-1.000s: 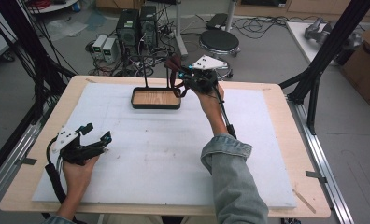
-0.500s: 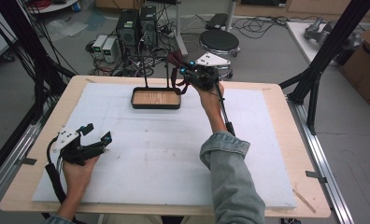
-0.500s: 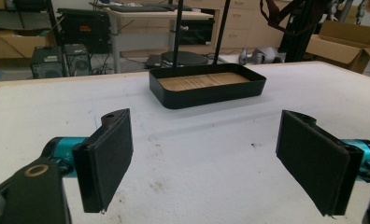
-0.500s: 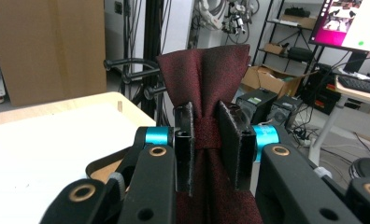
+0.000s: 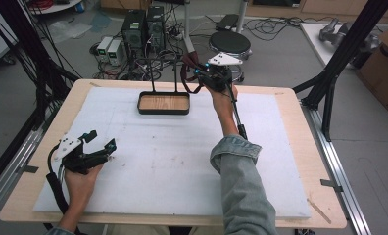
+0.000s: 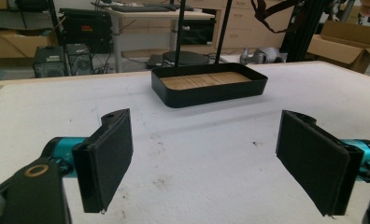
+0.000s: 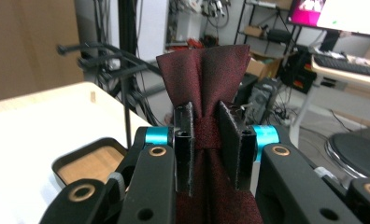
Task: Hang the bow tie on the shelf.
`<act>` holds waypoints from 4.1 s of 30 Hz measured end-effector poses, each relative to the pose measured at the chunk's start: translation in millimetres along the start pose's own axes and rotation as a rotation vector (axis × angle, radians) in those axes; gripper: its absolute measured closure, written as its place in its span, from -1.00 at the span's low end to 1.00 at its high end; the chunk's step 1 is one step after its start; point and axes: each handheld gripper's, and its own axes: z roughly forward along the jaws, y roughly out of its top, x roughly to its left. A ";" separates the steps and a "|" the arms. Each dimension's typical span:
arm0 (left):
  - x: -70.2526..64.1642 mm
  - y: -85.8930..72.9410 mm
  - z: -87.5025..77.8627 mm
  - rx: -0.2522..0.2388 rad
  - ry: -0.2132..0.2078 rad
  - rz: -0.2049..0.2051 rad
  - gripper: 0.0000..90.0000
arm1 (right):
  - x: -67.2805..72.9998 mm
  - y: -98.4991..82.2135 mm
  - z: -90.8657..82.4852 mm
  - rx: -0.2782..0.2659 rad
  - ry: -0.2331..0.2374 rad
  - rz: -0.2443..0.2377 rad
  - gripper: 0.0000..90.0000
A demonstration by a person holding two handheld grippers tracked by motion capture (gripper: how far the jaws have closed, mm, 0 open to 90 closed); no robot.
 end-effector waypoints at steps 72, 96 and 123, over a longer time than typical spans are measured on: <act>-1.7 1.5 5.1 -0.003 0.006 -0.005 -0.57 | -28.0 -1.4 -166.5 -0.041 -0.115 0.037 -0.32; -0.7 1.6 4.3 -0.001 0.019 -0.004 -0.58 | -15.3 -51.1 -269.2 -0.148 -0.220 0.126 -0.67; -0.5 1.2 4.2 0.016 0.024 0.002 -0.58 | 37.7 -160.8 -261.6 -0.048 -0.191 0.253 -0.74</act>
